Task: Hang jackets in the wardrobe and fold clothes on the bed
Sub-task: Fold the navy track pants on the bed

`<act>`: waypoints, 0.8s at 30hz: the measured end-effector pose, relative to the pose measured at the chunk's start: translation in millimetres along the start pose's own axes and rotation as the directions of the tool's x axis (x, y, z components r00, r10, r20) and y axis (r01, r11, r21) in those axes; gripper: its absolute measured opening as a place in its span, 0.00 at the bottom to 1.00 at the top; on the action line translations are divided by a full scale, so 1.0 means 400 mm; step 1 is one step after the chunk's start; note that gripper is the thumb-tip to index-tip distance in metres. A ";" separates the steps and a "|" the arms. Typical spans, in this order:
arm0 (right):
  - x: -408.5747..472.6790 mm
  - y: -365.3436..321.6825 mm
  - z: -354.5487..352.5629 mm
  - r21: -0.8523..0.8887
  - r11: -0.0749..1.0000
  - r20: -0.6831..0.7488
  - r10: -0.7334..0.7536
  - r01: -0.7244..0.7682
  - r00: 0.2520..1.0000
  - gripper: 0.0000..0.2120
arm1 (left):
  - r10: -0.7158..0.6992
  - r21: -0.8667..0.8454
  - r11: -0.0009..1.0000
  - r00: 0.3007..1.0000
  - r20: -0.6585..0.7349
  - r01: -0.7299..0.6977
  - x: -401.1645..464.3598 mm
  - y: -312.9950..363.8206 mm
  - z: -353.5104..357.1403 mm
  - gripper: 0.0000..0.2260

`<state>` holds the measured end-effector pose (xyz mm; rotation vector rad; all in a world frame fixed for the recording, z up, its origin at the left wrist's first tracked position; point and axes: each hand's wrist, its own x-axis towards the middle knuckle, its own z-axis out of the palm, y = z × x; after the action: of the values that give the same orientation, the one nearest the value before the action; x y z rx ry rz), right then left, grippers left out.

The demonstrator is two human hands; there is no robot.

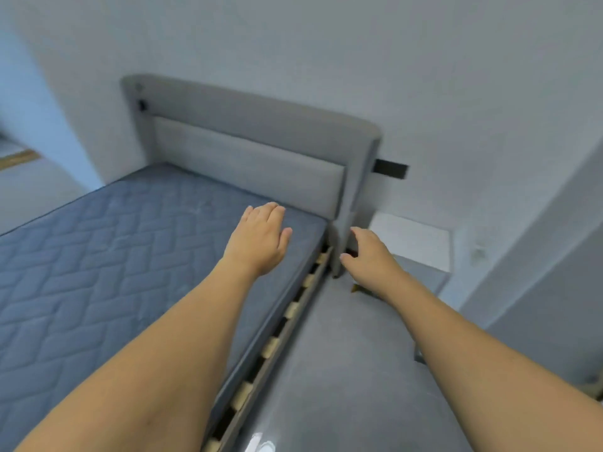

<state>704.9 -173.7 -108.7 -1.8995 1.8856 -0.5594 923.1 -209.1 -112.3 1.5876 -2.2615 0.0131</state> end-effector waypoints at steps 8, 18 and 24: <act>-0.097 -0.424 0.316 0.040 0.950 0.232 -0.309 0.309 0.922 0.31 | -0.325 0.108 0.937 0.942 -0.081 0.332 -0.437 -0.353 -0.175 0.21; -0.321 -0.970 0.764 0.135 0.845 0.430 -0.521 0.518 0.738 0.30 | -0.608 0.209 0.756 0.784 -0.126 0.620 -1.013 -0.816 -0.380 0.20; -0.365 -1.209 1.006 0.164 0.786 0.555 -0.573 0.596 0.603 0.30 | -0.745 0.171 0.628 0.650 -0.149 0.759 -1.223 -1.049 -0.415 0.21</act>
<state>1328.5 -23.1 -181.9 -2.3647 0.8585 -0.0696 1496.9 117.9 -194.6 2.5045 -1.3990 0.0920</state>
